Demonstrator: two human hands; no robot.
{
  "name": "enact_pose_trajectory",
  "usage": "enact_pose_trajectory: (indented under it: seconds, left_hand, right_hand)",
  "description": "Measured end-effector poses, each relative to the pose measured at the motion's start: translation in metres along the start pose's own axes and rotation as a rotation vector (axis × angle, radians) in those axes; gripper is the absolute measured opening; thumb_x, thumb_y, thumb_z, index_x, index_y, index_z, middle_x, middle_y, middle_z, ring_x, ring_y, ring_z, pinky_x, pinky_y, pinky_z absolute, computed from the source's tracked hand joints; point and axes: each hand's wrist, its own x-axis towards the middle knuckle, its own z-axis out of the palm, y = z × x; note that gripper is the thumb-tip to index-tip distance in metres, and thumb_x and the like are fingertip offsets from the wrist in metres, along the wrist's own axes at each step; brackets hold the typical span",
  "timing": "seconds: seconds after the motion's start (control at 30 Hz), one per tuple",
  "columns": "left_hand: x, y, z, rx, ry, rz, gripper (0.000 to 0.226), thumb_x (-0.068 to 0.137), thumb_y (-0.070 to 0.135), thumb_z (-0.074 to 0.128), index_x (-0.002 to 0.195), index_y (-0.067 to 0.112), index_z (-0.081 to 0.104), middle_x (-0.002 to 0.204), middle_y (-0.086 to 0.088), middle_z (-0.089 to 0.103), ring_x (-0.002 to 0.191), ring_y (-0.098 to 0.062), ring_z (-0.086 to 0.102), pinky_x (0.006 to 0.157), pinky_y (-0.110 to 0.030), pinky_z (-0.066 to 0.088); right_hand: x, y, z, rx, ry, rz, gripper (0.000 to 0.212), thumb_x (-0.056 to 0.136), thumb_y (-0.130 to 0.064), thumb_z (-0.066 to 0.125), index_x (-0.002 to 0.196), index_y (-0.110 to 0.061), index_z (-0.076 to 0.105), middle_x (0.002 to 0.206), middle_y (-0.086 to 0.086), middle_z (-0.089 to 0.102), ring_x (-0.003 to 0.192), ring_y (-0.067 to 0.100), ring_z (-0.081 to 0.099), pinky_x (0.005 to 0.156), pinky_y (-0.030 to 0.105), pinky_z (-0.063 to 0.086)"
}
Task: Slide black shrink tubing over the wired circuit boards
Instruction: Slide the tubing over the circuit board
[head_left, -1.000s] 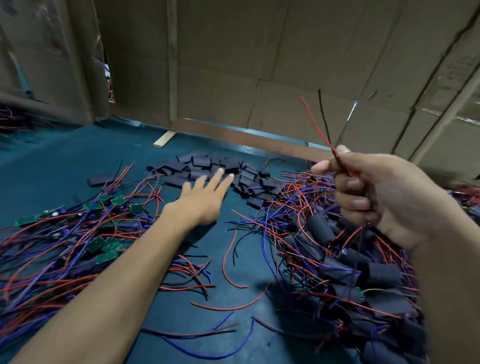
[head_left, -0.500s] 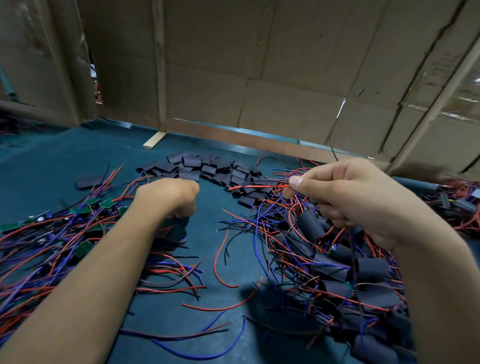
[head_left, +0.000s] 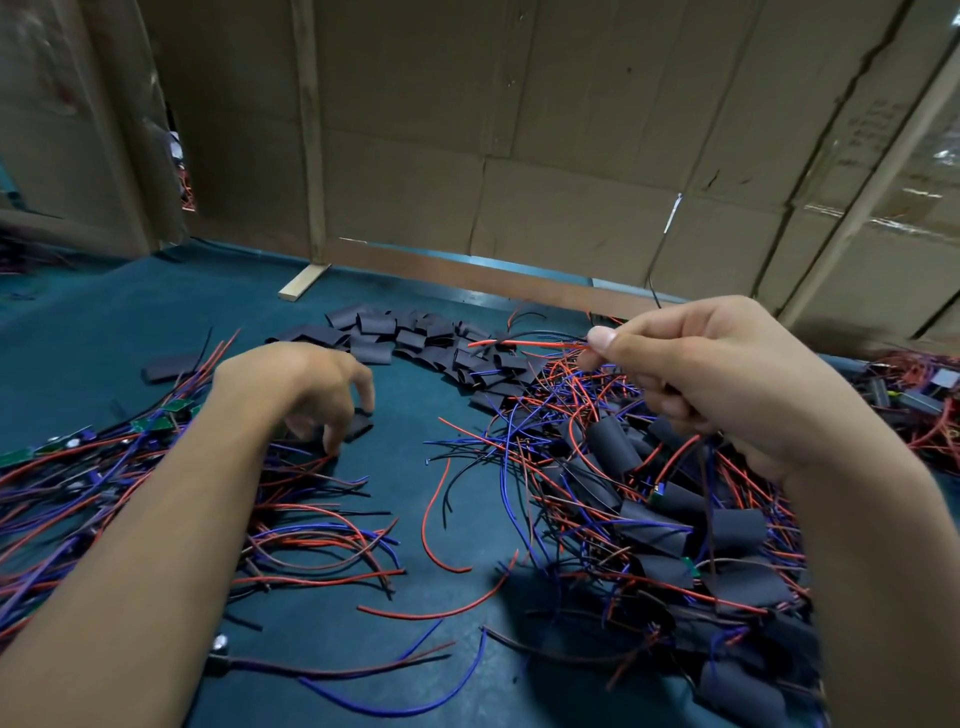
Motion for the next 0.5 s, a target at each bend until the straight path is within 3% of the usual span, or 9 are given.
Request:
enact_pose_trajectory:
  seconds: [0.1, 0.17, 0.3, 0.4, 0.5]
  left_hand:
    - [0.002, 0.003, 0.001, -0.060, 0.058, 0.082, 0.033, 0.081, 0.005, 0.081, 0.107, 0.019, 0.066, 0.089, -0.005, 0.069, 0.064, -0.016, 0.067, 0.046, -0.018, 0.049]
    - [0.005, 0.007, 0.002, -0.111, 0.083, 0.139, 0.035, 0.079, 0.016, 0.085, 0.109, 0.018, 0.067, 0.092, -0.004, 0.071, 0.064, -0.015, 0.068, 0.053, -0.021, 0.051]
    - [0.008, 0.015, 0.007, -0.031, 0.085, 0.188, 0.055, 0.073, 0.041, 0.088, 0.118, 0.031, 0.058, 0.115, 0.001, 0.065, 0.074, -0.017, 0.069, 0.072, -0.029, 0.053]
    - [0.012, 0.021, 0.012, -0.004, 0.115, 0.235, 0.057, 0.074, 0.042, 0.087, 0.124, 0.027, 0.062, 0.115, 0.004, 0.063, 0.095, -0.021, 0.068, 0.084, -0.032, 0.053]
    - [0.017, 0.025, 0.014, -0.024, 0.154, 0.267, 0.046, 0.077, 0.034, 0.087, 0.117, 0.024, 0.068, 0.111, 0.003, 0.065, 0.102, -0.019, 0.063, 0.085, -0.029, 0.048]
  right_hand:
    - [0.001, 0.000, 0.001, 0.006, 0.004, 0.004, 0.024, 0.092, -0.036, 0.070, 0.078, -0.020, 0.082, 0.054, -0.003, 0.039, 0.042, 0.008, 0.032, 0.036, 0.014, 0.023]
    - [0.001, 0.000, 0.000, 0.015, 0.005, 0.003, 0.024, 0.091, -0.036, 0.070, 0.078, -0.020, 0.082, 0.058, 0.001, 0.039, 0.043, 0.009, 0.031, 0.036, 0.014, 0.023]
    - [0.000, 0.000, -0.001, 0.024, 0.015, 0.001, 0.023, 0.091, -0.037, 0.070, 0.078, -0.021, 0.081, 0.062, 0.008, 0.038, 0.043, 0.011, 0.030, 0.038, 0.014, 0.021]
    - [0.000, 0.000, -0.001, 0.028, 0.013, -0.003, 0.023, 0.091, -0.035, 0.070, 0.077, -0.020, 0.081, 0.058, 0.004, 0.038, 0.042, 0.010, 0.031, 0.037, 0.014, 0.022]
    - [0.000, 0.000, -0.001, 0.030, 0.012, -0.003, 0.023, 0.091, -0.036, 0.071, 0.077, -0.020, 0.081, 0.055, 0.001, 0.040, 0.042, 0.009, 0.032, 0.036, 0.014, 0.023]
